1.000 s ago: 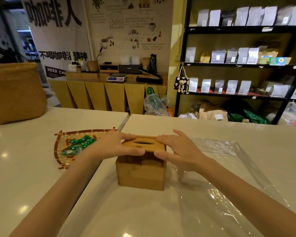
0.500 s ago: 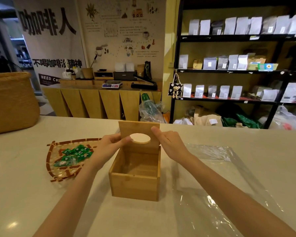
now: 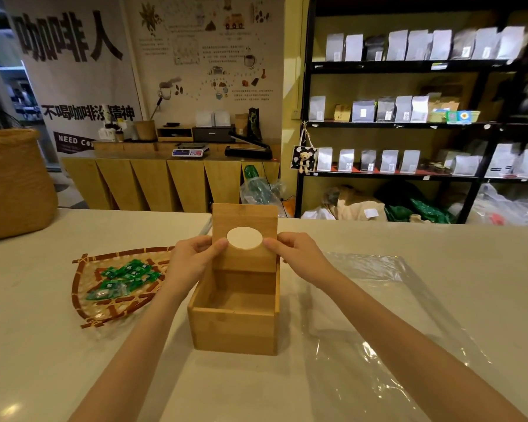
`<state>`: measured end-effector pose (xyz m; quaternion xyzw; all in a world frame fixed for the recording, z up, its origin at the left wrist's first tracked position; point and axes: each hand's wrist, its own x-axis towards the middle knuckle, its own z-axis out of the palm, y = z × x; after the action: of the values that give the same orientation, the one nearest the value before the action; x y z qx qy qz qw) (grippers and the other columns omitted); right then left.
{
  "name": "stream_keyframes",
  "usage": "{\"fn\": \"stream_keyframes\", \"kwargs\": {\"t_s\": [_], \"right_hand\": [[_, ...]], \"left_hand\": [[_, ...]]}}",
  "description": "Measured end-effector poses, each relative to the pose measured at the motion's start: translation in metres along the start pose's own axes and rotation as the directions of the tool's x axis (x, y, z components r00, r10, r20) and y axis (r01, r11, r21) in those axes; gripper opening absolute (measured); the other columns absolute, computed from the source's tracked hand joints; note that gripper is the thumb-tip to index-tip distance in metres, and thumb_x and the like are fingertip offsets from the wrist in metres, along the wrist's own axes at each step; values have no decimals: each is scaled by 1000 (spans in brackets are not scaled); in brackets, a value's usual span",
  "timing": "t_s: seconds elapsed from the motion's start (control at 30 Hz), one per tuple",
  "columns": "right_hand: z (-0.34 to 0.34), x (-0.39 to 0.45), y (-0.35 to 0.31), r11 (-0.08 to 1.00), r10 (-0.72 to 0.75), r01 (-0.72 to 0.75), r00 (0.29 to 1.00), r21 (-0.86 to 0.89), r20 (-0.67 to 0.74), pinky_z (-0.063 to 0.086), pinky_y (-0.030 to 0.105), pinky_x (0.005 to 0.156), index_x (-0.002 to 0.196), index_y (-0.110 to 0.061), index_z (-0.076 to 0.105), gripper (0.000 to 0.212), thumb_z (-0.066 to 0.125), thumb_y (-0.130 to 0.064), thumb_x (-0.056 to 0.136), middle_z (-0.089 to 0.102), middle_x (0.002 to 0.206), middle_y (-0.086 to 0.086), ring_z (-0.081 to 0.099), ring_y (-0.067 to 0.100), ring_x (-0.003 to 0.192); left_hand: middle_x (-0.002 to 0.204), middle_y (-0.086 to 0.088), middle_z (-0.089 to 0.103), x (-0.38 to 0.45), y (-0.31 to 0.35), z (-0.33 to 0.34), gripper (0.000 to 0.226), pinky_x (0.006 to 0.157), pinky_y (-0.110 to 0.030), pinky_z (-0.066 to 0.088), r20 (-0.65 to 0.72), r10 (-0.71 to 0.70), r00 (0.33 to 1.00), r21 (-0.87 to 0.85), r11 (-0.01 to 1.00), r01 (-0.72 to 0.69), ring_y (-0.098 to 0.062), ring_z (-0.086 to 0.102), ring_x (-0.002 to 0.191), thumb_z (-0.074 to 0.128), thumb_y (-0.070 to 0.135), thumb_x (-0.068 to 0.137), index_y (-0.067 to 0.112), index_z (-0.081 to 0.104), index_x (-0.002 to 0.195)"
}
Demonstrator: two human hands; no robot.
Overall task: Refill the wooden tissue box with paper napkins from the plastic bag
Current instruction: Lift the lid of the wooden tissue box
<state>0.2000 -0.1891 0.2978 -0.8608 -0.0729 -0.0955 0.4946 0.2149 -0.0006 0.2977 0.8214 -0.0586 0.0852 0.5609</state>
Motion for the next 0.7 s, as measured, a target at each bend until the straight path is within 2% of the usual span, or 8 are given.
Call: {"fn": "stream_keyframes", "kwargs": {"t_s": [0.1,0.17,0.27,0.33,0.37,0.47,0.6,0.7], "right_hand": [[-21,-6,1,987,36,-36,999,-155,-3,48,26,78,102,-11,63,28,47,-33,93,63,92,-1,58,12,85],[-38,-16,6,920,110,-119,993,-372,-46,46,33,86,110,-10,62,35,47,-36,92,64,105,5,58,19,99],[-53,-42,17,650,276,-296,950,-700,-146,41,36,89,109,-8,60,53,38,-52,91,63,115,10,56,28,107],[-54,-57,26,485,417,-402,887,-777,-198,36,43,99,107,-10,61,69,28,-67,86,62,119,11,52,33,114],[-54,-62,31,422,483,-442,848,-792,-217,32,48,104,113,-11,60,76,26,-72,83,58,126,13,47,35,121],[-53,-71,45,337,623,-520,748,-785,-229,20,53,111,134,-9,42,90,32,-78,76,32,147,21,24,39,137],[-55,-82,63,438,611,-536,766,-722,-198,13,54,111,145,-8,18,109,38,-83,68,7,155,24,5,38,143],[-69,-90,71,510,553,-453,824,-731,-125,12,53,113,146,-13,16,105,41,-81,69,7,156,20,4,34,144]], "left_hand": [[122,-7,63,2,10,-5,53,93,-41,47,-66,33,997,184,983,-20,-26,56,115,63,38,80,13,53,126],[129,-9,59,-1,25,-5,59,96,-42,46,-191,210,959,349,928,-134,-25,54,117,65,37,79,13,48,130],[115,-5,64,-27,53,10,44,90,-22,46,-234,662,711,389,735,-556,-10,56,105,67,22,80,6,57,120],[104,4,66,-52,64,28,32,86,-5,43,-29,806,591,328,566,-756,4,52,98,62,26,82,9,64,109],[103,7,68,-64,66,39,30,86,-5,44,166,801,575,256,528,-810,6,53,98,59,32,82,16,67,107],[117,18,65,-90,57,75,28,89,-19,47,720,528,450,126,538,-834,3,53,109,54,39,86,32,65,110],[117,7,64,-106,26,116,34,85,-36,48,883,419,212,59,349,-935,-13,55,111,39,38,89,21,63,104],[114,0,65,-115,17,136,41,95,-33,40,882,461,95,-26,249,-968,-19,53,115,39,43,88,14,63,103]]}}
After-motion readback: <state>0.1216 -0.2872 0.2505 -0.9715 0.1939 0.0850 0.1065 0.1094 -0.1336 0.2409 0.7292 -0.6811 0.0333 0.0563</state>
